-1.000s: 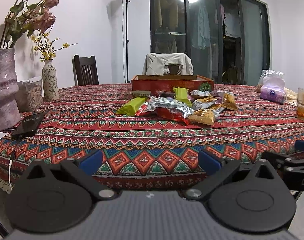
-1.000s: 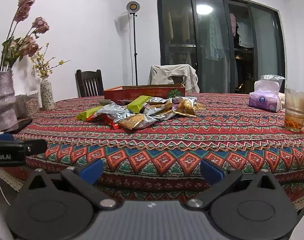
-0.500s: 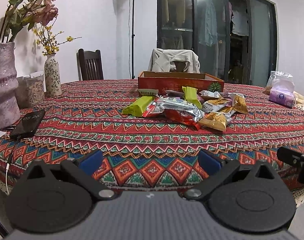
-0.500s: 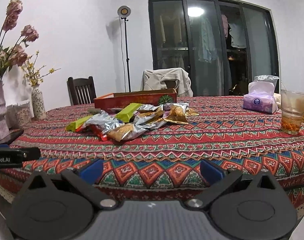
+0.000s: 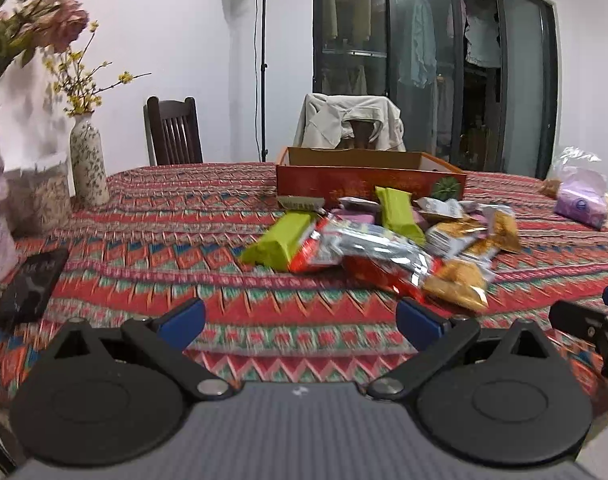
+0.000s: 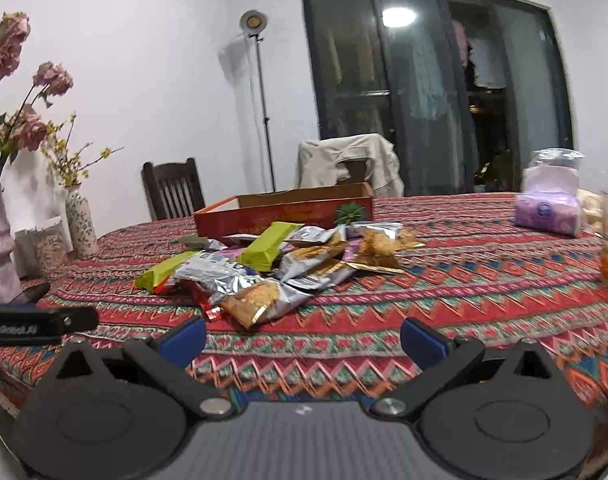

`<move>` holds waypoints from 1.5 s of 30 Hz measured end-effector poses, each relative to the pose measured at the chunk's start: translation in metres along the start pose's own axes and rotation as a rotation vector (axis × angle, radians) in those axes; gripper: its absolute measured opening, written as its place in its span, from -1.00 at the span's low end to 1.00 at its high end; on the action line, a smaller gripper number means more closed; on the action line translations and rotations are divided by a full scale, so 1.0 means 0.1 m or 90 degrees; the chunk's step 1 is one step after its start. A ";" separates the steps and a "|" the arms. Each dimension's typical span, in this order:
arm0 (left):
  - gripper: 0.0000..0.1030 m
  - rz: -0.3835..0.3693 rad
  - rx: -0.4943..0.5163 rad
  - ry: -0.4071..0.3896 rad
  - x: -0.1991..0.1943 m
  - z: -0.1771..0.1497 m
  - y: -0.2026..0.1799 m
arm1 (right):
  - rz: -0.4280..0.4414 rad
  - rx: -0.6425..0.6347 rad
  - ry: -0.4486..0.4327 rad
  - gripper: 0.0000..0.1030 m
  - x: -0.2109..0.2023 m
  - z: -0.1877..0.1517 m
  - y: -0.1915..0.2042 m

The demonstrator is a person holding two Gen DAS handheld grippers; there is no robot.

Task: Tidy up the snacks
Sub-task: 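Move both tools forward toward the pile of snack packets, then grasp a white printed packet with the right tool while the left tool grasps another white packet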

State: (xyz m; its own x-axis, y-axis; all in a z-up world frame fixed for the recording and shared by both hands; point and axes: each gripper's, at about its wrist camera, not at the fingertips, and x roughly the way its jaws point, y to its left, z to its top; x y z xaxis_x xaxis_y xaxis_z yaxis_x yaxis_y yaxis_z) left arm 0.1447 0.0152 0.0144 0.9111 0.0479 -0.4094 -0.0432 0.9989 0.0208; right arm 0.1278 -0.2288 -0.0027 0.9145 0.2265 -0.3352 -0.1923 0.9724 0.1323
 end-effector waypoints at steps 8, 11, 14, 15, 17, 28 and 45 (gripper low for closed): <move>1.00 -0.018 0.000 0.016 0.60 0.36 0.25 | -0.021 -0.018 0.083 0.77 0.67 0.22 0.19; 1.00 -0.030 0.010 0.016 0.77 0.45 0.28 | -0.014 -0.039 0.098 0.66 0.88 0.25 0.29; 1.00 -0.047 0.013 0.027 0.94 0.51 0.29 | -0.014 -0.057 0.115 0.58 1.07 0.25 0.38; 1.00 -0.051 0.015 0.031 0.99 0.53 0.29 | -0.012 -0.060 0.121 0.57 1.13 0.25 0.39; 1.00 -0.057 0.024 0.034 1.06 0.55 0.26 | -0.019 -0.071 0.133 0.36 1.24 0.26 0.40; 1.00 -0.085 0.040 0.048 1.35 0.65 0.16 | -0.064 -0.003 0.165 0.48 1.24 0.52 -0.10; 1.00 -0.106 0.131 0.077 1.54 0.48 -0.56 | 0.030 -0.066 0.196 0.02 1.28 0.42 -0.23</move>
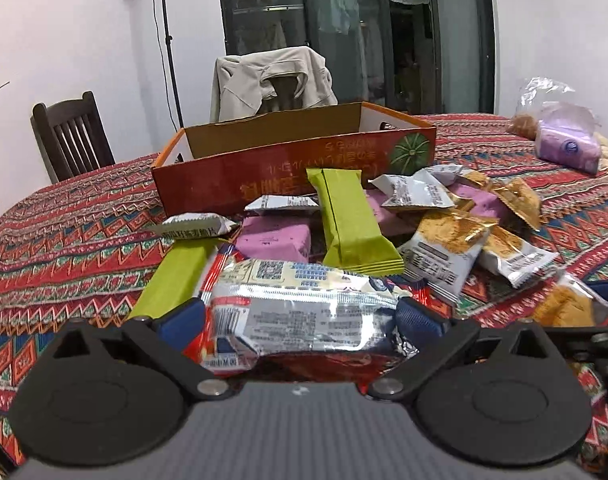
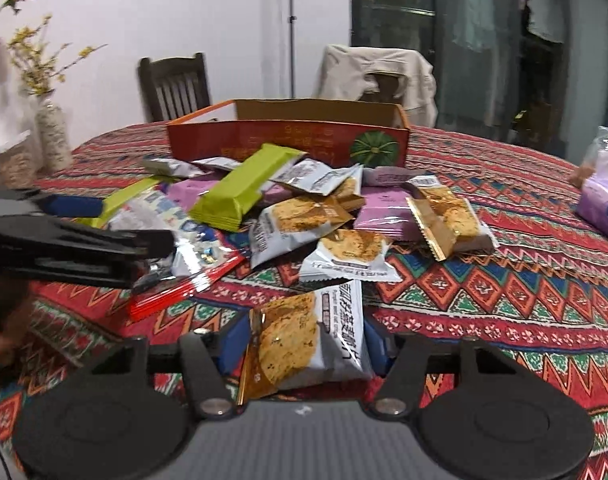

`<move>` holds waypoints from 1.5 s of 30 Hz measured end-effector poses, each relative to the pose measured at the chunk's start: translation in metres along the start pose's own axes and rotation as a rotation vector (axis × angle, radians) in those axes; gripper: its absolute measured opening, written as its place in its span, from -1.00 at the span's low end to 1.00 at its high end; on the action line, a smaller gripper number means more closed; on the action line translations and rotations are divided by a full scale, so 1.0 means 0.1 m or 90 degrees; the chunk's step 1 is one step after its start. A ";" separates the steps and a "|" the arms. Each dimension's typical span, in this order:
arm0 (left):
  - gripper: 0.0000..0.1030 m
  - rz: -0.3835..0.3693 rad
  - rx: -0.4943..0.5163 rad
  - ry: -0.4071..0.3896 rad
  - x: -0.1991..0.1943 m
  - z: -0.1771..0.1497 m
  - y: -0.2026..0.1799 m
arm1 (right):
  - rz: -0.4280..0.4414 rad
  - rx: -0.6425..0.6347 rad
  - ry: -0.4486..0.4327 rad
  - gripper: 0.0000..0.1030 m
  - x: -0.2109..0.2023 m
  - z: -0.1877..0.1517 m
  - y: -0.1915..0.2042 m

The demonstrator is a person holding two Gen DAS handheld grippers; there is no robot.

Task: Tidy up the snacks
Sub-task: 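Grasp a white printed packet with the right tool while the left tool grasps another white packet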

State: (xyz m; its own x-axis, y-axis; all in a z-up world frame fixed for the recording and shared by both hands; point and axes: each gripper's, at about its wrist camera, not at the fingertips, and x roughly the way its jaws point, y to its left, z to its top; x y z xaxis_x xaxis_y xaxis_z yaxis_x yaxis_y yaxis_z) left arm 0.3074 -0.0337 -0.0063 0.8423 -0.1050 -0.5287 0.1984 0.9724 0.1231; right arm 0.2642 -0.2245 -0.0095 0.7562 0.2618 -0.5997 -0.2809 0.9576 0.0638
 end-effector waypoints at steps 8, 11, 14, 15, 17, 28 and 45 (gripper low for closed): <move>1.00 0.040 -0.005 0.017 0.08 0.09 -0.22 | 0.047 0.027 -0.042 -0.12 -0.13 -0.05 -0.24; 1.00 0.036 0.000 0.033 0.01 0.12 -0.23 | 0.068 0.032 -0.054 -0.09 -0.18 -0.05 -0.30; 1.00 0.024 -0.010 0.034 -0.11 0.16 -0.17 | 0.073 0.016 -0.060 0.02 -0.21 -0.05 -0.30; 1.00 0.035 -0.012 0.030 -0.15 0.17 -0.14 | 0.068 0.005 -0.061 0.06 -0.20 -0.05 -0.28; 1.00 0.052 -0.015 0.023 -0.21 0.19 -0.10 | 0.053 -0.027 -0.060 0.26 -0.18 -0.04 -0.20; 1.00 0.068 -0.055 0.020 -0.41 0.14 -0.01 | 0.048 -0.064 -0.023 -0.23 -0.01 -0.05 -0.13; 0.85 0.080 -0.030 -0.007 0.50 0.75 0.72 | 0.079 -0.060 -0.124 -0.41 -0.43 0.63 -0.36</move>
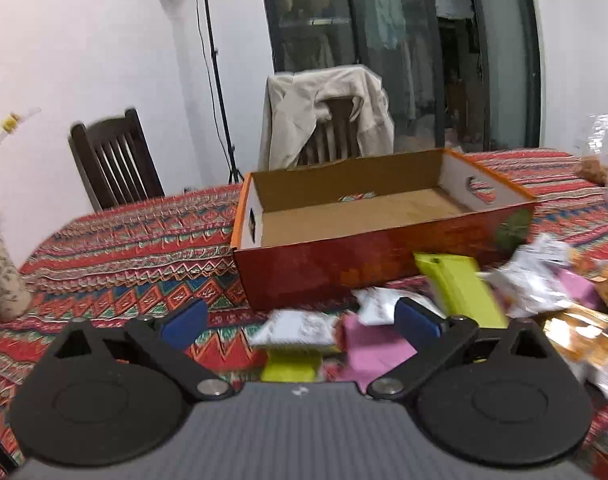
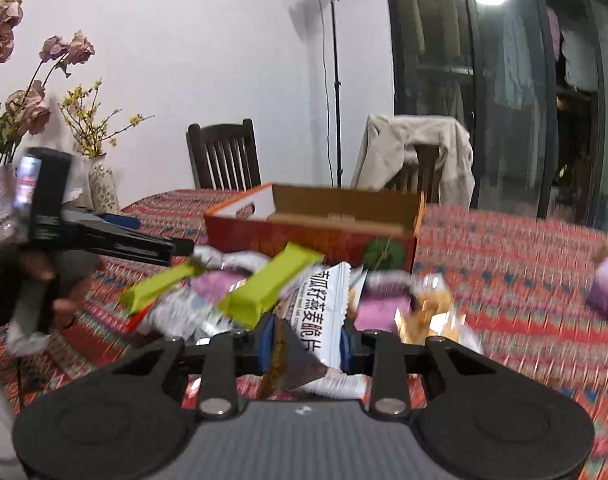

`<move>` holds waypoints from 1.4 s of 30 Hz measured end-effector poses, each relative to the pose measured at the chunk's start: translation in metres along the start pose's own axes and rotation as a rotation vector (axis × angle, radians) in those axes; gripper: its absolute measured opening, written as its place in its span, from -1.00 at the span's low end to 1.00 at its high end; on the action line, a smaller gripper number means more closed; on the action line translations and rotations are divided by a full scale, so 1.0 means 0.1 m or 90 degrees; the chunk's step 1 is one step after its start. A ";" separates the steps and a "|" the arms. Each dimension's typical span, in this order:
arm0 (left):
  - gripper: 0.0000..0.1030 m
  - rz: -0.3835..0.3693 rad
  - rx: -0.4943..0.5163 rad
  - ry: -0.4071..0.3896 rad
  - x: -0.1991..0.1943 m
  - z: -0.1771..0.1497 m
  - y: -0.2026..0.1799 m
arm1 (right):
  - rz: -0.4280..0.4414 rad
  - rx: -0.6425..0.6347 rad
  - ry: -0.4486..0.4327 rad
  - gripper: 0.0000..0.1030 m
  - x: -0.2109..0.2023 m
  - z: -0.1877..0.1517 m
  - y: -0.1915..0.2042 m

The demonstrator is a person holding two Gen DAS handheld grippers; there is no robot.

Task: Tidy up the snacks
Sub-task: 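Grasp a white printed packet with the right tool while the left tool grasps another white packet, then carry both white packets into the cardboard box and open both tools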

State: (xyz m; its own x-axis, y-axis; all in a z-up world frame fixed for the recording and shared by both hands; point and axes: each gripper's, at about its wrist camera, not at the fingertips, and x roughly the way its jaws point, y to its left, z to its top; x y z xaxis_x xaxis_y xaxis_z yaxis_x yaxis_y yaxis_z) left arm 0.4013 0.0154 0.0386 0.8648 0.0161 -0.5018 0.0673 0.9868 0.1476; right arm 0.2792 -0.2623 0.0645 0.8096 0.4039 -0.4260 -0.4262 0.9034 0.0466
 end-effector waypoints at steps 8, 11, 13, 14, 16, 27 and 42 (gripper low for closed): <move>0.23 -0.080 -0.027 0.120 0.70 -0.07 0.20 | 0.010 0.009 0.002 -0.43 0.42 0.43 -0.15; -0.04 -0.104 -0.048 0.111 0.71 -0.11 0.24 | 0.017 0.021 0.014 -0.43 0.64 0.48 -0.18; -0.12 -0.103 -0.056 0.099 0.65 -0.10 0.28 | 0.023 0.030 0.022 -0.43 0.76 0.50 -0.19; -0.12 -0.102 -0.060 0.092 0.61 -0.10 0.30 | 0.026 0.034 0.024 -0.43 0.80 0.47 -0.18; -0.12 -0.095 -0.069 0.076 0.43 -0.07 0.33 | 0.031 0.041 0.026 -0.43 0.87 0.46 -0.16; -0.11 -0.113 -0.137 -0.075 -1.08 -0.22 0.33 | 0.053 0.073 -0.001 -0.43 0.51 0.35 -0.04; -0.10 -0.182 -0.185 -0.090 -0.84 1.00 0.63 | 0.063 0.003 -0.089 -0.43 0.12 1.06 -0.24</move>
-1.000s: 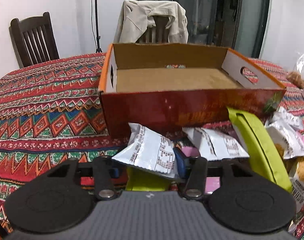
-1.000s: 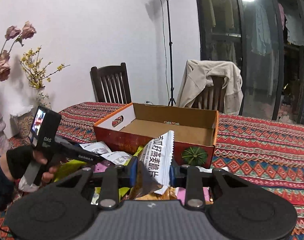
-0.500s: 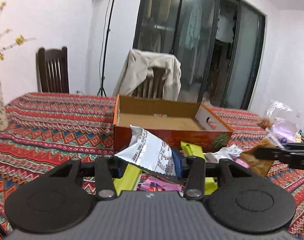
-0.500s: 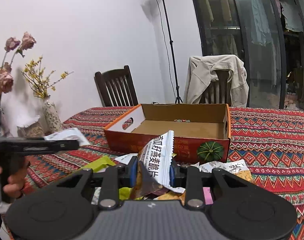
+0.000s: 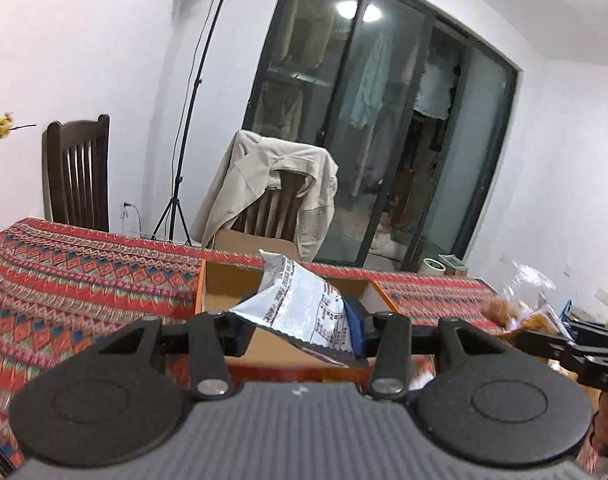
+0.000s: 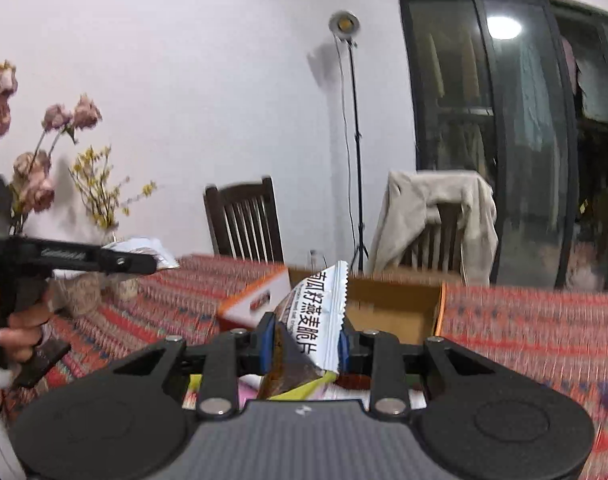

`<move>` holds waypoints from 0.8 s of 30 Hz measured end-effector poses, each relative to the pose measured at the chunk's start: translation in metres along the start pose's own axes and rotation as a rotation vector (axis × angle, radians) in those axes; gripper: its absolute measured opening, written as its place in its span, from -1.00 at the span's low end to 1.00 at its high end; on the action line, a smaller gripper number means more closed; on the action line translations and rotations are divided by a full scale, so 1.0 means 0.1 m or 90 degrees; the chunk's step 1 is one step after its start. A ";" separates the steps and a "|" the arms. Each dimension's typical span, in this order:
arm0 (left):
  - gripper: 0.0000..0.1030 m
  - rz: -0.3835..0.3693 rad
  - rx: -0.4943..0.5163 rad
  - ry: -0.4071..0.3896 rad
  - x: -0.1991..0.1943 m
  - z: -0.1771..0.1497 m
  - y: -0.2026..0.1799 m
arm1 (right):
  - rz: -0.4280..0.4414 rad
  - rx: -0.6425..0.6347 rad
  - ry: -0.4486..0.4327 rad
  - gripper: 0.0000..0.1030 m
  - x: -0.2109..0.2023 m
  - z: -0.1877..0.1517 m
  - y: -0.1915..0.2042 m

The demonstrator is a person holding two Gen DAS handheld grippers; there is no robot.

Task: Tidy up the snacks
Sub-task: 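Carry both white packets into the cardboard box and open both tools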

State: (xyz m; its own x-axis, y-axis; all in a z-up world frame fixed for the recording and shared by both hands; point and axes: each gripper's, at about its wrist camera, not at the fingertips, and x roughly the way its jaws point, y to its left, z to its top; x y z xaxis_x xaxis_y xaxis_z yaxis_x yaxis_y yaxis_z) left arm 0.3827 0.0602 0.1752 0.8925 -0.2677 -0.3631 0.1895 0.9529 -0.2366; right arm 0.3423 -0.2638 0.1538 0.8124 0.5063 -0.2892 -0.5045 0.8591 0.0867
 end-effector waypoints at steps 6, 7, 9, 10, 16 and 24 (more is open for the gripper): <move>-0.09 0.060 0.010 0.062 1.14 0.37 0.13 | 0.001 0.026 0.040 -0.43 0.91 0.60 -0.47; -0.09 0.065 0.006 0.078 1.34 0.37 0.16 | -0.008 0.024 0.051 -0.43 1.11 0.65 -0.51; -0.09 0.078 0.020 0.111 1.80 0.33 0.21 | -0.035 0.028 0.084 -0.43 1.60 0.71 -0.71; -0.09 0.085 0.042 0.116 1.99 0.28 0.22 | -0.045 0.036 0.112 -0.43 1.90 0.70 -0.87; -0.09 0.142 0.041 0.187 2.89 0.02 0.47 | -0.099 0.123 0.250 -0.43 3.20 0.36 -1.61; 0.55 0.147 0.034 0.200 3.16 0.01 0.57 | -0.194 0.060 0.323 -0.23 3.79 0.10 -1.64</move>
State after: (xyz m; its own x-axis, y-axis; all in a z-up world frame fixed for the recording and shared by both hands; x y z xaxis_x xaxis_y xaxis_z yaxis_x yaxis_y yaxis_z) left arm 0.6757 0.0299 0.0477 0.7473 -0.0682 -0.6609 0.0275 0.9970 -0.0719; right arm 0.7356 -0.2118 0.0394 0.6631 0.1572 -0.7318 -0.2247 0.9744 0.0057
